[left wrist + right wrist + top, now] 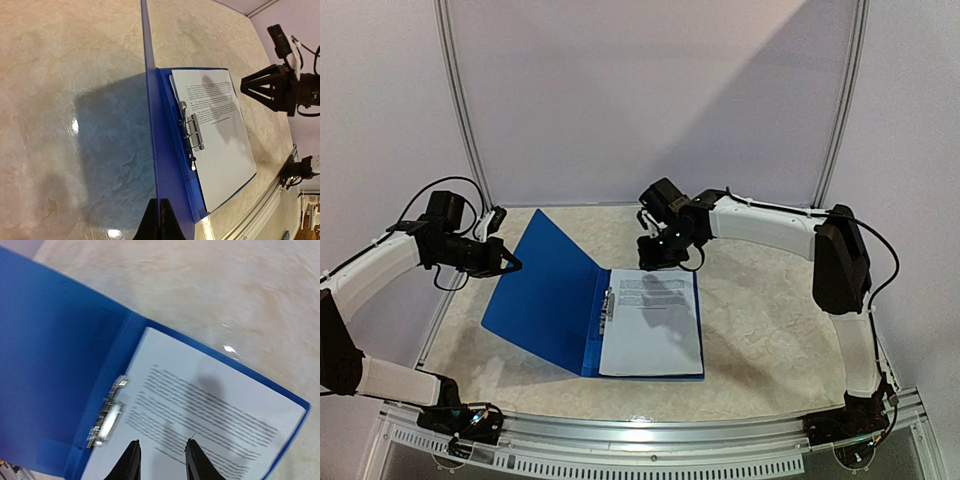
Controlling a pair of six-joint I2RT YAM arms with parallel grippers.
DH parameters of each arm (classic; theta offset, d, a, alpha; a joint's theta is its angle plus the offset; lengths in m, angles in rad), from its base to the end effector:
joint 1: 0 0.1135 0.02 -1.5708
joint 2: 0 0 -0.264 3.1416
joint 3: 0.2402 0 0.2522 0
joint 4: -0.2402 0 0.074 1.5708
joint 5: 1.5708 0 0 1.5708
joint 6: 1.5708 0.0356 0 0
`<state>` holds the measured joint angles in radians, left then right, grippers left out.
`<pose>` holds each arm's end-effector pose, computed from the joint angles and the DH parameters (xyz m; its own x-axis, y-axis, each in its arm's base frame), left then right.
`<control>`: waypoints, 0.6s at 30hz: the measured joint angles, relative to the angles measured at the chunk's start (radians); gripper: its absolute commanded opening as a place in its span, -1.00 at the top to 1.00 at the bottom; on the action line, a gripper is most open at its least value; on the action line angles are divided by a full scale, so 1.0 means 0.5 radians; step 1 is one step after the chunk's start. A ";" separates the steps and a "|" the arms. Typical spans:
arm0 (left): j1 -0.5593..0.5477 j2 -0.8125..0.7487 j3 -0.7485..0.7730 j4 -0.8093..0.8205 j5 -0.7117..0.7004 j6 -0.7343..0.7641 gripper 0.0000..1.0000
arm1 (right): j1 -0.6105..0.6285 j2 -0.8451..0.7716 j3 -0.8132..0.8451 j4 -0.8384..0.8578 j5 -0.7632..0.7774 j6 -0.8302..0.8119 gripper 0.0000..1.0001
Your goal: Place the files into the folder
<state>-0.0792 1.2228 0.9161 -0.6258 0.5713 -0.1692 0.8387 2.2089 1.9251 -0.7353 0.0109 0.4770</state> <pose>0.2413 -0.0385 0.2614 -0.8545 -0.0743 -0.5142 0.2474 0.8122 -0.5284 0.3256 0.3617 0.2212 -0.8454 -0.2539 -0.4699 -0.3960 0.8884 0.2324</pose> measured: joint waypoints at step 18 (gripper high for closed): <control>0.005 0.000 -0.002 0.000 0.001 0.000 1.00 | 0.062 0.513 0.349 0.678 -0.797 0.130 -0.47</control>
<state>-0.0769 1.2228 0.9150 -0.6258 0.5716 -0.1692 0.8696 2.4653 2.0998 -0.3962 -0.3874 0.5419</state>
